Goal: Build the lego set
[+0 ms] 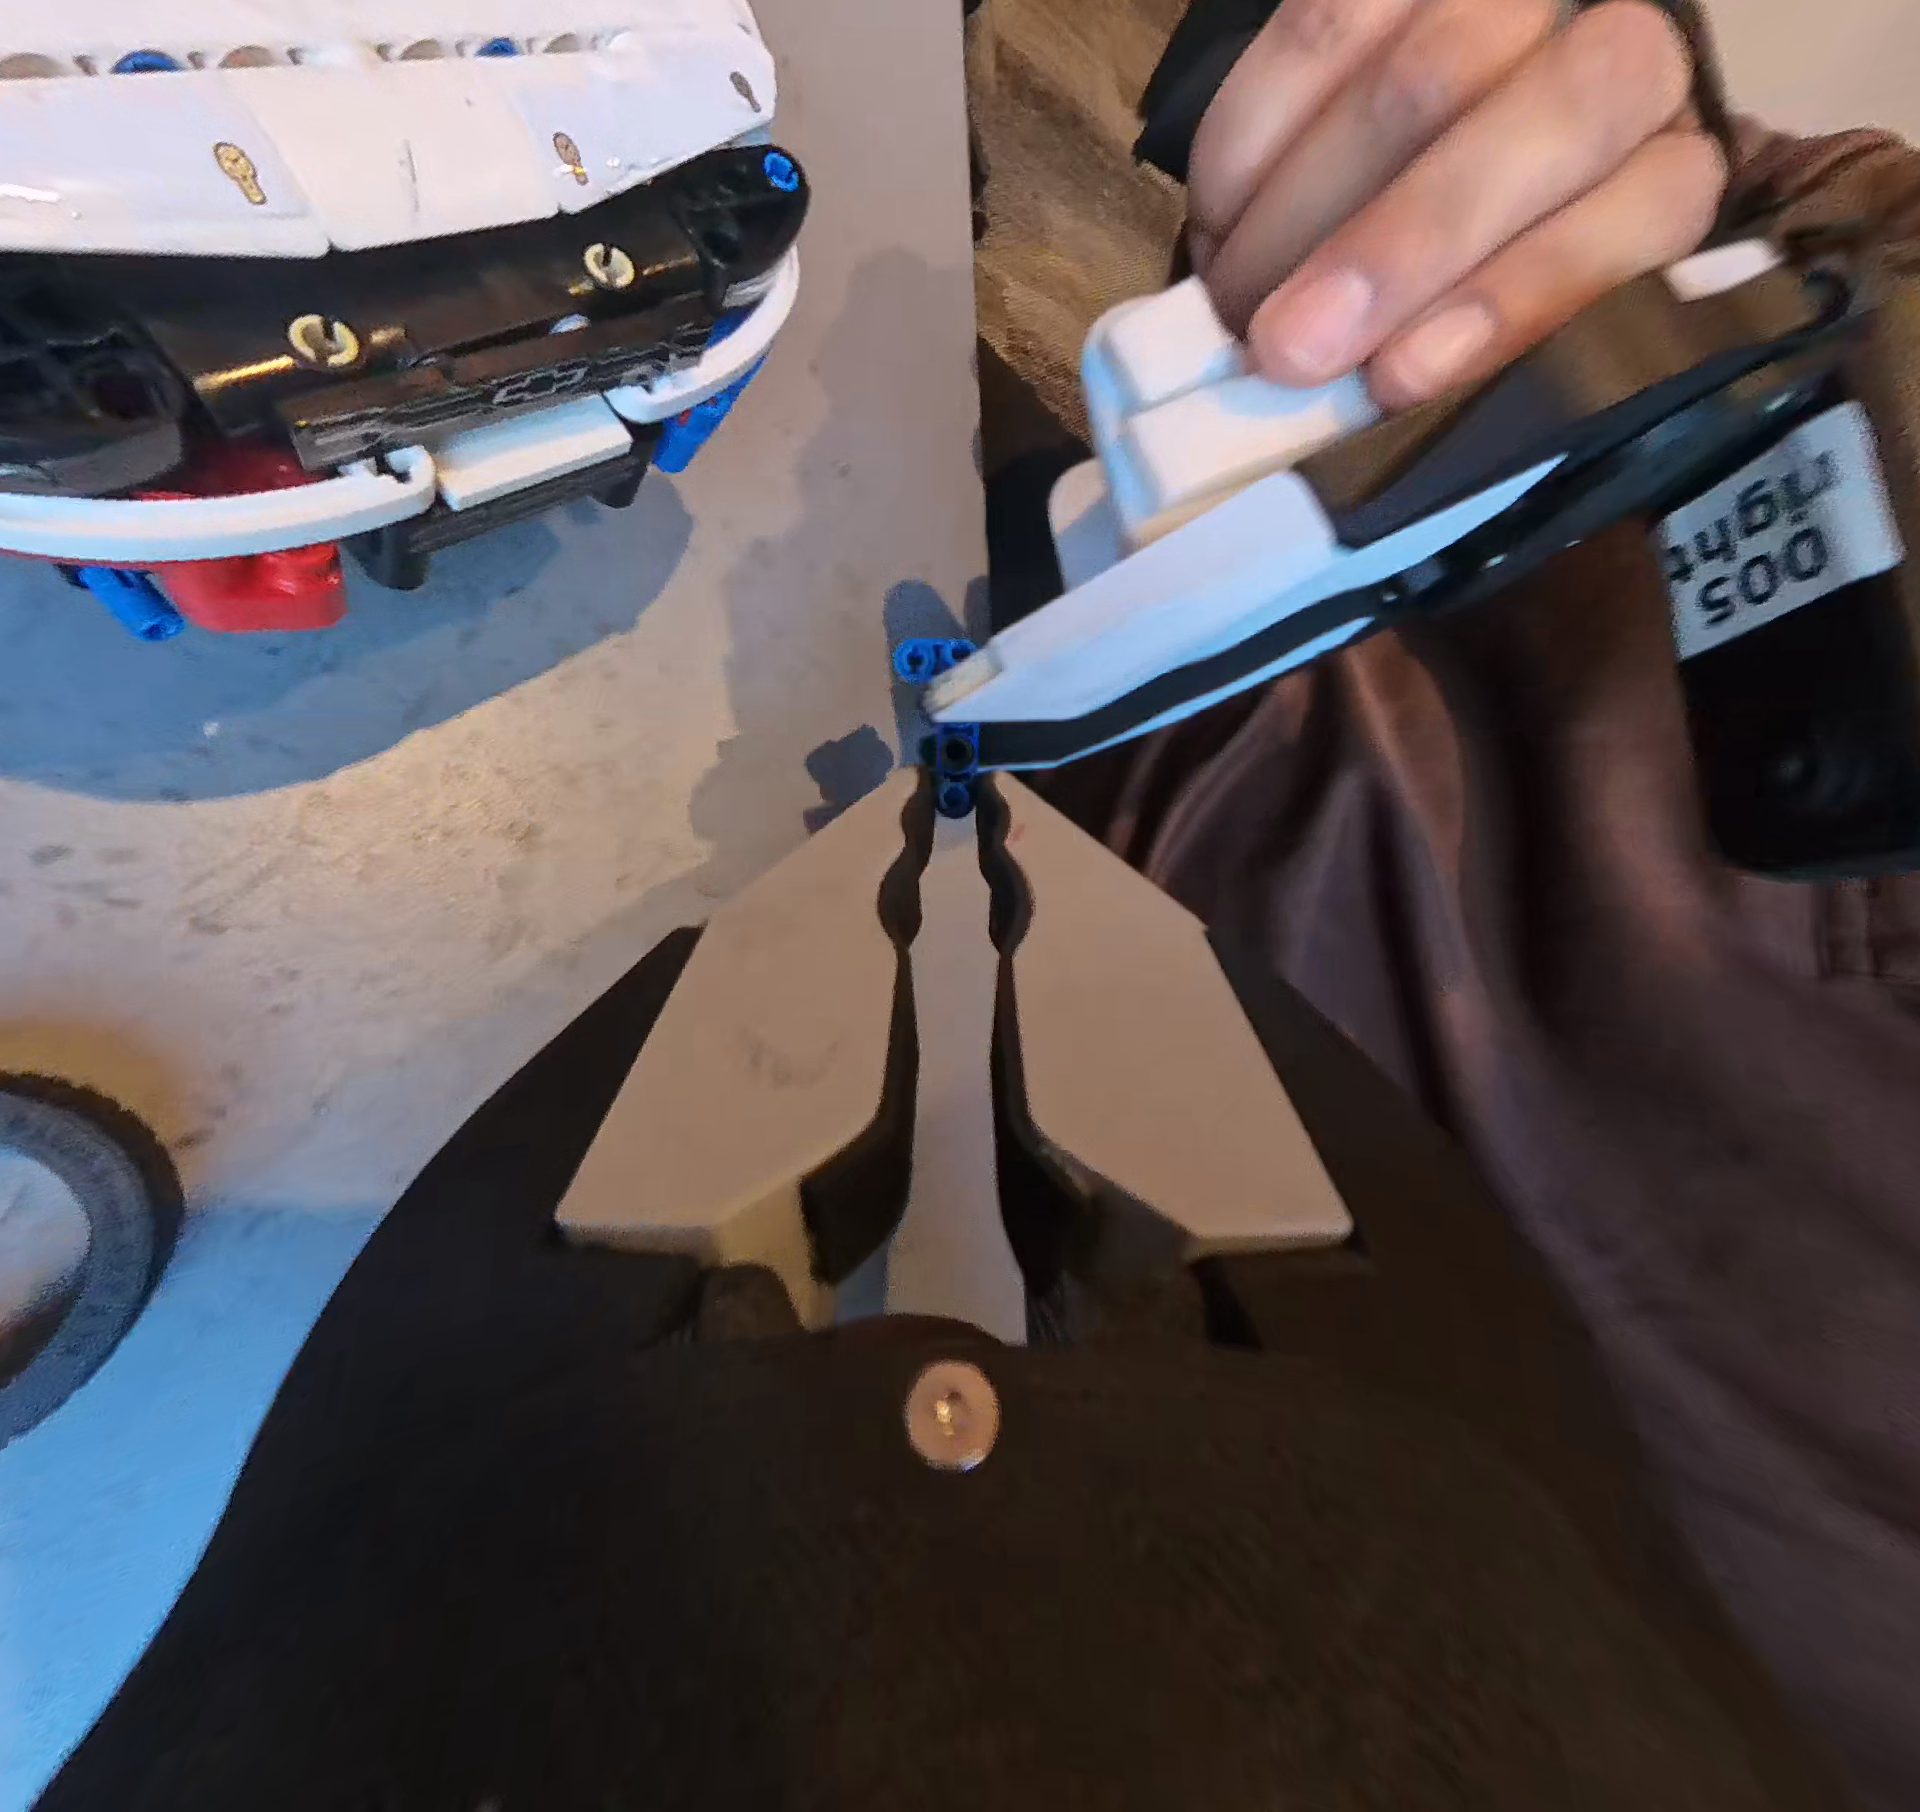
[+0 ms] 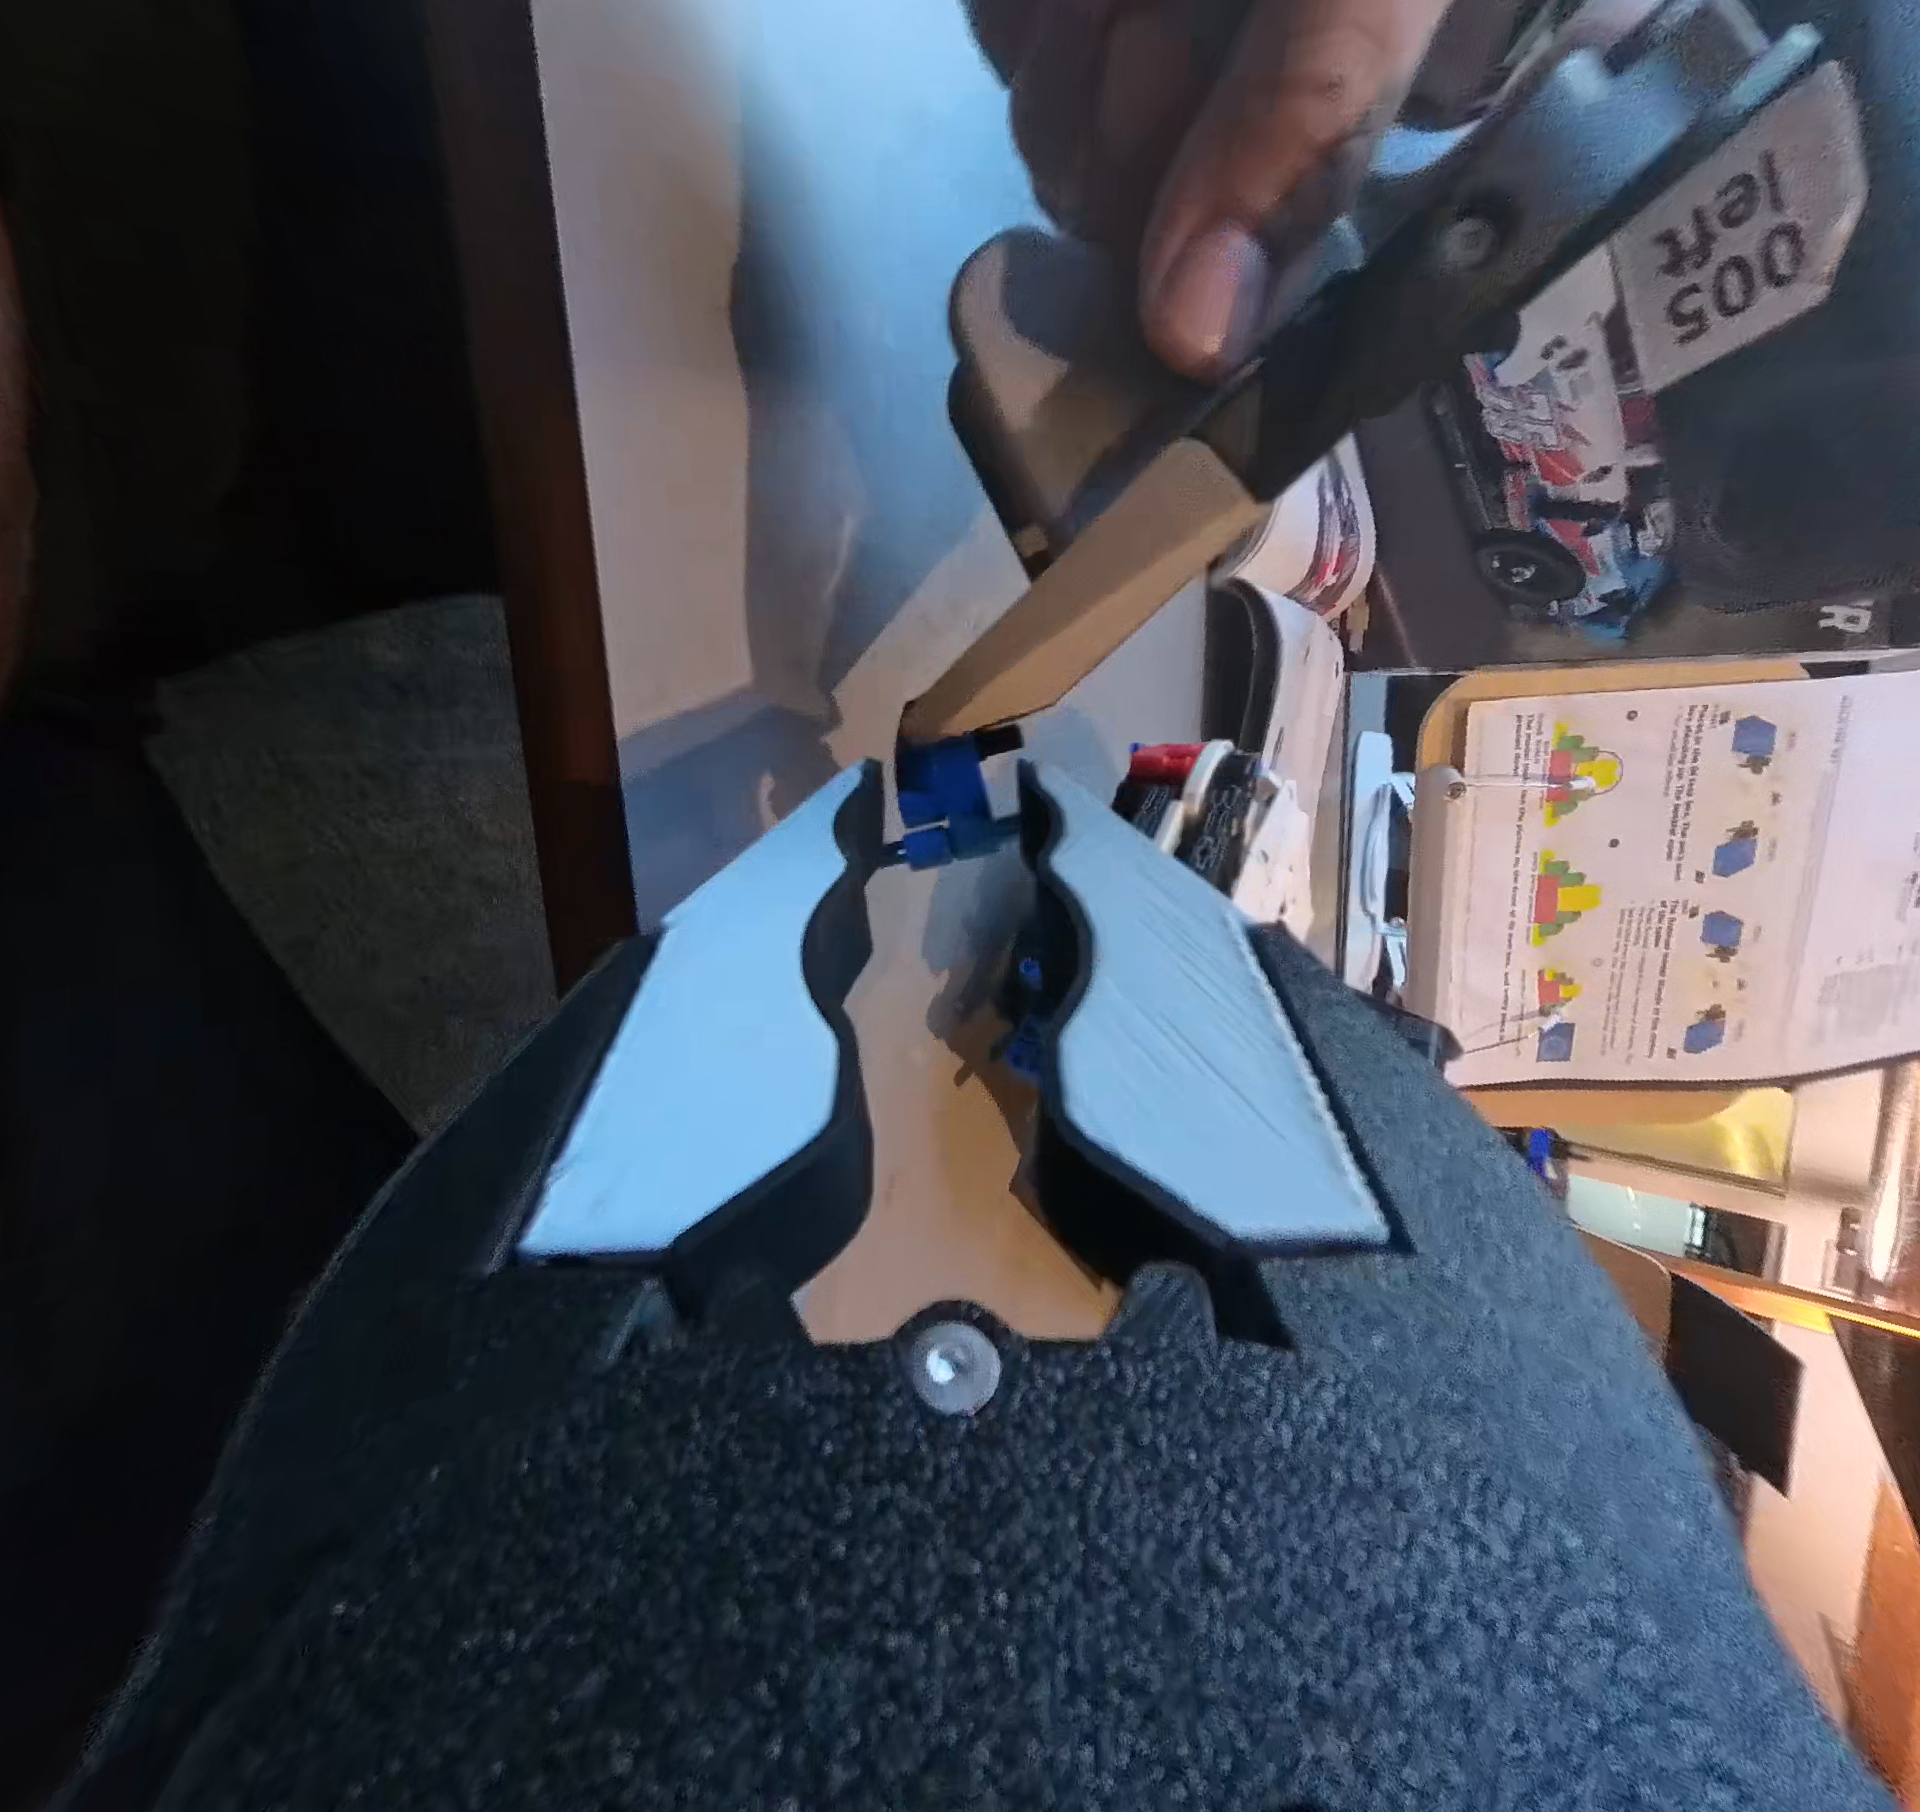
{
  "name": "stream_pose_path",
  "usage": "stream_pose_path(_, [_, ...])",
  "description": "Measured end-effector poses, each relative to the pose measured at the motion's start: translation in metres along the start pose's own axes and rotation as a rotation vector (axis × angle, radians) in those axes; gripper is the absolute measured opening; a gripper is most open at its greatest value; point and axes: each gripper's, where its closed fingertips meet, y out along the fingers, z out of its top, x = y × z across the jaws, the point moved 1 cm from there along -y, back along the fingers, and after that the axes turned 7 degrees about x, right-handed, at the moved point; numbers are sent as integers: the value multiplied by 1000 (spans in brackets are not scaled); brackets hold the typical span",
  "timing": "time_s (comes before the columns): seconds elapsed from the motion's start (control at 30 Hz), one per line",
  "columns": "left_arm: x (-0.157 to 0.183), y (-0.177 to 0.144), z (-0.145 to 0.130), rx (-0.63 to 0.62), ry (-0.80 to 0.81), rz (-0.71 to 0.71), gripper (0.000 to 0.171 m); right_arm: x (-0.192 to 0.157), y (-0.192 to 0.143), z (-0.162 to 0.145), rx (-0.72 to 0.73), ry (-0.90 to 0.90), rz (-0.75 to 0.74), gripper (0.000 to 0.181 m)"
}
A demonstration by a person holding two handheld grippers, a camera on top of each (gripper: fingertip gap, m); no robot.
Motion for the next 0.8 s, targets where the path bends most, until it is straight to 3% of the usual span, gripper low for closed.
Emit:
stream_pose_path(0.13, [-2, -1, 3, 3, 3, 6, 5, -3, 7, -9, -48, 11, -26, 17])
stream_pose_path(0.27, [1, -5, 8, 36, 125, 63, 10, 1, 7, -11, 23, 247, -48, 17])
stream_pose_path(0.33, [-9, -12, 9, 40, 296, 219, 28, 2, 2, -11, 101, 462, -16, 17])
stream_pose_path(0.47, [5, -12, 13, 101, 586, 325, 29, 13, -12, -7, 292, 860, 61, 17])
stream_pose_path(0.67, [1, 11, 17, 198, 543, 299, 41, 40, -39, -2, 684, 1343, 72, 17])
stream_pose_path(0.8, [4, 13, 42, 378, 645, 438, 39, 41, -44, -15, 823, 1592, 88, 17])
